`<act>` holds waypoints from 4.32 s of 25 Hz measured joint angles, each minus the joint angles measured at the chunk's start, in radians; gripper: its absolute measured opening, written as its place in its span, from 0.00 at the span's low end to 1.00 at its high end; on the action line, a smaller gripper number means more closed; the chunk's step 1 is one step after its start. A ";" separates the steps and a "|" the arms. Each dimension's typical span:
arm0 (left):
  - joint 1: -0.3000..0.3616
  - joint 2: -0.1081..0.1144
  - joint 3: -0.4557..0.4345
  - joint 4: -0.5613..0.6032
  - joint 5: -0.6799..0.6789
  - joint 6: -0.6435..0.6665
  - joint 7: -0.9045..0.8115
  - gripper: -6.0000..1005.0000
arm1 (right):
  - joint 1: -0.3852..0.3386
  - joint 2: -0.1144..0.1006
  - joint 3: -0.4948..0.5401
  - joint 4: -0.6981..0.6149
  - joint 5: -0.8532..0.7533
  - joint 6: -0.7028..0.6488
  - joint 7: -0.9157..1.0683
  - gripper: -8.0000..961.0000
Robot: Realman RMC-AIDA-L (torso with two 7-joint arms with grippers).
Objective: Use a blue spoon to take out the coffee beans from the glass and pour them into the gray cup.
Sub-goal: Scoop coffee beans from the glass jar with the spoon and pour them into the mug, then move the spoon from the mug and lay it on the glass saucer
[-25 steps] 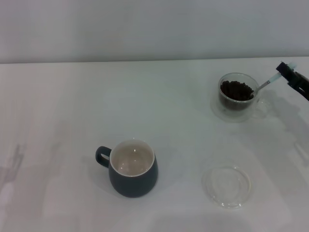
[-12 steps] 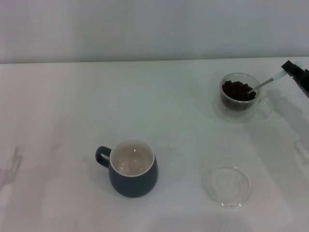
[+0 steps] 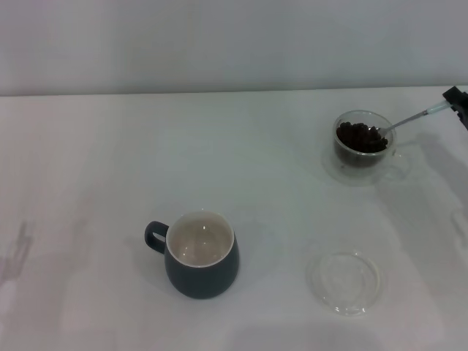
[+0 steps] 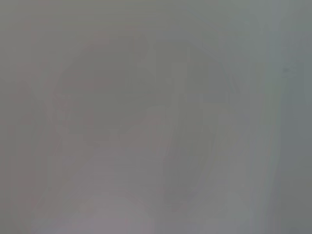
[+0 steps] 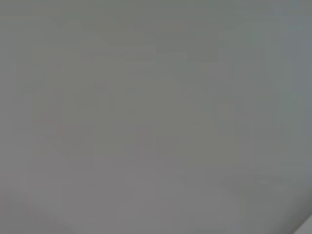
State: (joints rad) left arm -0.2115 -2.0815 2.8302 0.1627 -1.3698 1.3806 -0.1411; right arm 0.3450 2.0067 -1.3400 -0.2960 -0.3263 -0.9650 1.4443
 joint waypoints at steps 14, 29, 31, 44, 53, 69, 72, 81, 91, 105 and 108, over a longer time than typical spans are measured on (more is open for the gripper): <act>-0.007 0.001 0.000 -0.018 0.000 0.000 -0.002 0.86 | 0.004 -0.008 -0.014 0.009 0.010 -0.047 0.174 0.16; -0.024 0.002 0.000 -0.024 0.000 -0.010 0.001 0.86 | 0.062 -0.003 -0.100 -0.002 -0.249 -0.202 0.353 0.16; -0.030 0.001 0.000 -0.024 0.000 -0.012 0.003 0.86 | 0.074 0.001 -0.126 -0.003 -0.267 -0.206 0.357 0.16; -0.066 0.001 0.000 -0.025 0.000 -0.066 0.005 0.86 | 0.095 0.009 -0.350 -0.079 -0.258 -0.179 0.351 0.16; -0.068 0.001 0.000 -0.025 0.000 -0.068 0.005 0.86 | 0.098 0.013 -0.418 -0.148 -0.251 -0.121 0.245 0.16; -0.074 0.001 -0.006 -0.025 0.000 -0.068 0.005 0.86 | 0.082 0.008 -0.517 -0.282 -0.238 -0.159 -0.283 0.16; -0.074 0.001 -0.019 -0.031 0.000 -0.067 0.005 0.86 | 0.061 0.006 -0.472 -0.270 -0.231 -0.193 -0.261 0.16; -0.075 0.001 -0.023 -0.037 0.000 -0.073 0.001 0.86 | -0.010 -0.059 -0.159 -0.024 -0.238 -0.539 -0.004 0.18; -0.078 0.003 -0.025 -0.039 0.000 -0.075 0.004 0.86 | -0.026 -0.208 -0.160 0.183 -0.362 -0.583 0.085 0.19; -0.089 0.003 -0.024 -0.039 0.005 -0.074 0.005 0.86 | -0.034 -0.152 -0.207 0.190 -0.395 -0.474 0.029 0.21; -0.091 0.003 -0.024 -0.038 0.005 -0.073 0.005 0.86 | -0.033 -0.142 -0.207 0.190 -0.400 -0.450 0.027 0.22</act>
State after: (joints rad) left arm -0.3021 -2.0785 2.8057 0.1242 -1.3643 1.3072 -0.1365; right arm 0.3118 1.8649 -1.5466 -0.1065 -0.7266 -1.4146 1.4709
